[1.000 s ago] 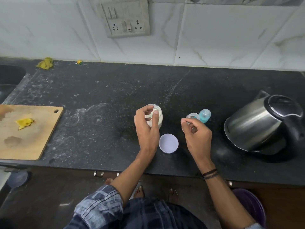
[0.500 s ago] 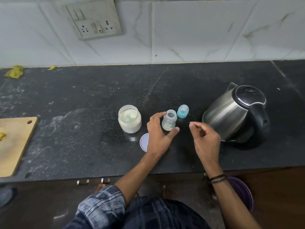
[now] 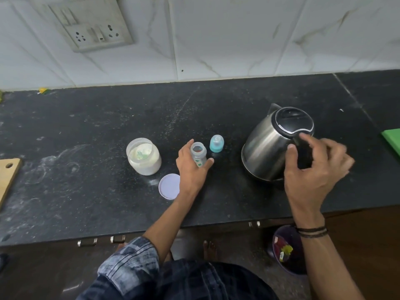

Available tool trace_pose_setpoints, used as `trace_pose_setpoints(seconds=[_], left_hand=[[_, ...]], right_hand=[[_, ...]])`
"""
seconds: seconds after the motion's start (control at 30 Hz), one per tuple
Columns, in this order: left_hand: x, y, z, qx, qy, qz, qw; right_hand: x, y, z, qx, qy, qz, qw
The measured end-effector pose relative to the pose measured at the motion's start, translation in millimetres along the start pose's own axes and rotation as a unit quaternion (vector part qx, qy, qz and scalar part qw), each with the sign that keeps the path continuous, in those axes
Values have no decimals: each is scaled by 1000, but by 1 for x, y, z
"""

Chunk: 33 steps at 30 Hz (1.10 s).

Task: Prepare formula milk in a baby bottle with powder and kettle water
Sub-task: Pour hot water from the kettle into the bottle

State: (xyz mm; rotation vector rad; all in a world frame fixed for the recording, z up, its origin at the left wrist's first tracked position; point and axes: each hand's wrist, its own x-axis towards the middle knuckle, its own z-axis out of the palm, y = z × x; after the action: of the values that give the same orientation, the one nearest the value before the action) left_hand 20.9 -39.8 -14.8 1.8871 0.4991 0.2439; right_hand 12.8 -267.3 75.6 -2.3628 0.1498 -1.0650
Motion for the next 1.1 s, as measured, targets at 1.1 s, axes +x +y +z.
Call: trace_pose_setpoints(seconds=[1.1], left_hand=[[9,-8,-3,46,-66,77,994]], right_hand=[[3,15,17,266,1,282,922]])
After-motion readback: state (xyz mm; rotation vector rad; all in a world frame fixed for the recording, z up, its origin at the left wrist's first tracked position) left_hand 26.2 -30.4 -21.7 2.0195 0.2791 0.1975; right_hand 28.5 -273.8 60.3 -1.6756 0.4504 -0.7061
